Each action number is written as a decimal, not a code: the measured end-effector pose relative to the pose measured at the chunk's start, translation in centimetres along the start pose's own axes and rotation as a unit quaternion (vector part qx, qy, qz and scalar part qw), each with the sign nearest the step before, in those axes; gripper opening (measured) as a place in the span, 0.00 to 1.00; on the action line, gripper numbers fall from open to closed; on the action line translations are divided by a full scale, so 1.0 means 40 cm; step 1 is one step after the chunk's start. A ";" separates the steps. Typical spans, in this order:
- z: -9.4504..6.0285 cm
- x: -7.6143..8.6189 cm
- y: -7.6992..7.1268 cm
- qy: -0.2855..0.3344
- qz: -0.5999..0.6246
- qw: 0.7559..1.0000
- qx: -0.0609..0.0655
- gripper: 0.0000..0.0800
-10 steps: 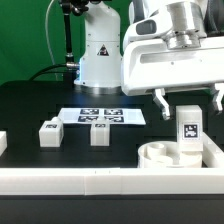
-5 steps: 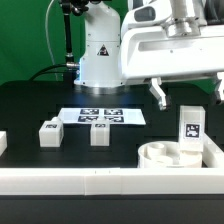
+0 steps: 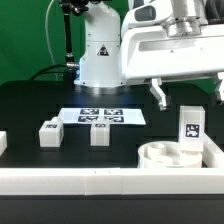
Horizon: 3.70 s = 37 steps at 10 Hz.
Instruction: Assemble stool
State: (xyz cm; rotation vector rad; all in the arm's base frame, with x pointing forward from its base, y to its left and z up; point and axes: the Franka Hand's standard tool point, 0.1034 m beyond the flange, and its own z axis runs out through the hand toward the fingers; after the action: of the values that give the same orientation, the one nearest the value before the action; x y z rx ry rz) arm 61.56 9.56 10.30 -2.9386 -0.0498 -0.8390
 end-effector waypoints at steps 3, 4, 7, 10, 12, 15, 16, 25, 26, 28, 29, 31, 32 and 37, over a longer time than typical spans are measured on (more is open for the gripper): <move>0.003 -0.018 -0.012 -0.120 0.054 0.991 0.008 0.81; 0.002 -0.015 -0.014 -0.150 0.056 0.987 0.012 0.81; -0.003 -0.021 -0.020 -0.229 0.078 0.970 0.016 0.81; 0.000 -0.041 -0.060 -0.225 0.152 0.962 -0.025 0.81; 0.000 -0.041 -0.059 -0.224 0.153 0.962 -0.025 0.81; 0.011 -0.049 -0.036 -0.226 0.174 0.958 -0.035 0.81; 0.015 -0.050 -0.029 -0.226 0.184 0.956 -0.039 0.81; 0.037 -0.053 -0.021 -0.225 0.125 0.966 -0.026 0.42; 0.037 -0.053 -0.021 -0.225 0.125 0.966 -0.026 0.42; 0.037 -0.054 -0.022 -0.225 0.135 0.965 -0.027 0.42; 0.037 -0.054 -0.023 -0.225 0.142 0.963 -0.028 0.42; 0.037 -0.056 -0.026 -0.223 0.213 0.950 -0.039 0.42; 0.037 -0.055 -0.029 -0.220 0.282 0.933 -0.047 0.42; 0.041 -0.057 -0.057 -0.187 0.533 0.821 -0.089 0.42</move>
Offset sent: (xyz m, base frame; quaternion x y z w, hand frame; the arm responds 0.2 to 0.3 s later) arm 0.0000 0.0000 0.0000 0.0000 -0.1938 0.0000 0.9810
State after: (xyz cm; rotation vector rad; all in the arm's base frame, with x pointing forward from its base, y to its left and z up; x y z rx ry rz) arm 60.36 11.97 7.87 -2.5293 1.5277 -0.0724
